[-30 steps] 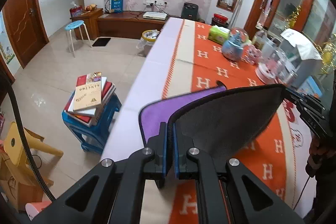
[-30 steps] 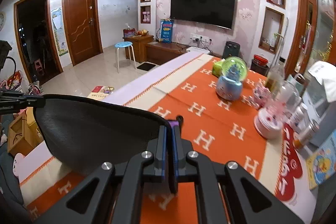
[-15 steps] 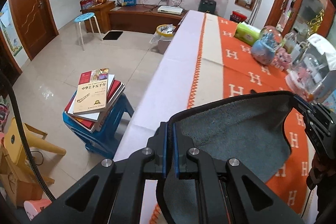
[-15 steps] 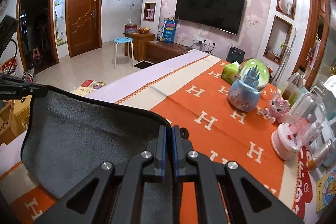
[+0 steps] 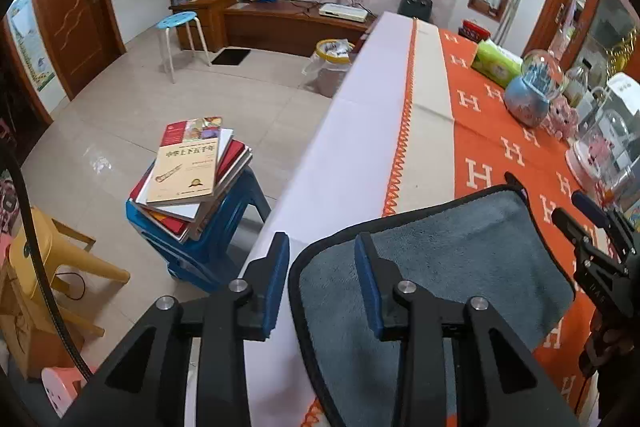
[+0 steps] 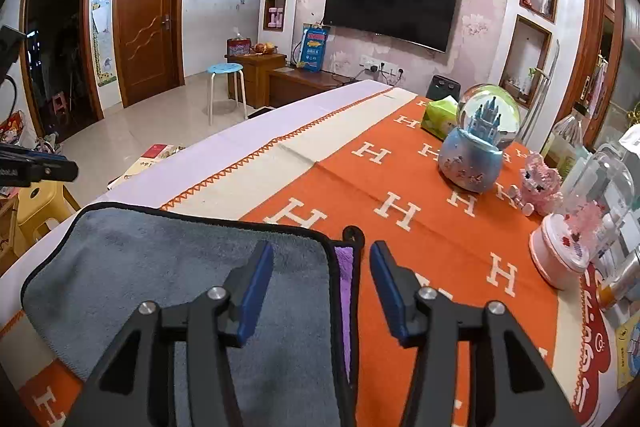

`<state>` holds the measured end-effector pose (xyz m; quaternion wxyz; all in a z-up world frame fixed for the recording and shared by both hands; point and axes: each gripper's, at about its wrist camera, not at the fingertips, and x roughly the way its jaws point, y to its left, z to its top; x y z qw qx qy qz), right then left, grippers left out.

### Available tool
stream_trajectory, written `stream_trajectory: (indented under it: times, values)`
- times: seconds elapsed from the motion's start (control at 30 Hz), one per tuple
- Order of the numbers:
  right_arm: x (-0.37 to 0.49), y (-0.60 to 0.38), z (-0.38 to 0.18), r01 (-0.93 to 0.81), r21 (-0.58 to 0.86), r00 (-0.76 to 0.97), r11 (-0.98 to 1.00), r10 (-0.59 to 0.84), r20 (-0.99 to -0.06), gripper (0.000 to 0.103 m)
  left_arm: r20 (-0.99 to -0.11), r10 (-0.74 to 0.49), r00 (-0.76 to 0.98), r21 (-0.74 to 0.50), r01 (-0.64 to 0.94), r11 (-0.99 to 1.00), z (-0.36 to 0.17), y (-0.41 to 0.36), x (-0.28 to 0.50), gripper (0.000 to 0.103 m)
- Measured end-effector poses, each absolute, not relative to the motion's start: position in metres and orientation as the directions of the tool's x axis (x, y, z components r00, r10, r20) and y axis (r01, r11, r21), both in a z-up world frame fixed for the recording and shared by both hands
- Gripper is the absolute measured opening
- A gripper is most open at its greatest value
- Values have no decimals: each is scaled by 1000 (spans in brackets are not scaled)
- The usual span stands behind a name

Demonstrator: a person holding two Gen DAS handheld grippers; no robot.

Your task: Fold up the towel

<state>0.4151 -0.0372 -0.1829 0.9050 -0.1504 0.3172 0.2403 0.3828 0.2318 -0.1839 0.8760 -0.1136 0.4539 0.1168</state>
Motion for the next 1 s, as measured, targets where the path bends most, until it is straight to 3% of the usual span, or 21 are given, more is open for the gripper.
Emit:
stream_trajectory:
  times: [0.1,0.27,0.4,1.0]
  values:
    - [408,-42,-175,-518,-106,689,849,340,-640,54,-821,98,563,-112,-327,938,-174,232,370,47]
    - [388,-52,-156,-477,-103,710,873,314,-630,62,-831,105,546,-114,-351,929,-160,229,344,53]
    - [367,-65,-144,-440,-76,714,895,297,-635,69,-841,127,526,-97,-377,921,-152,223,319,66]
    - [199,-115,-135,-267,-18,641,964,163,-750,84,-861,36,508,-95,-230,969,-124,195,162,72]
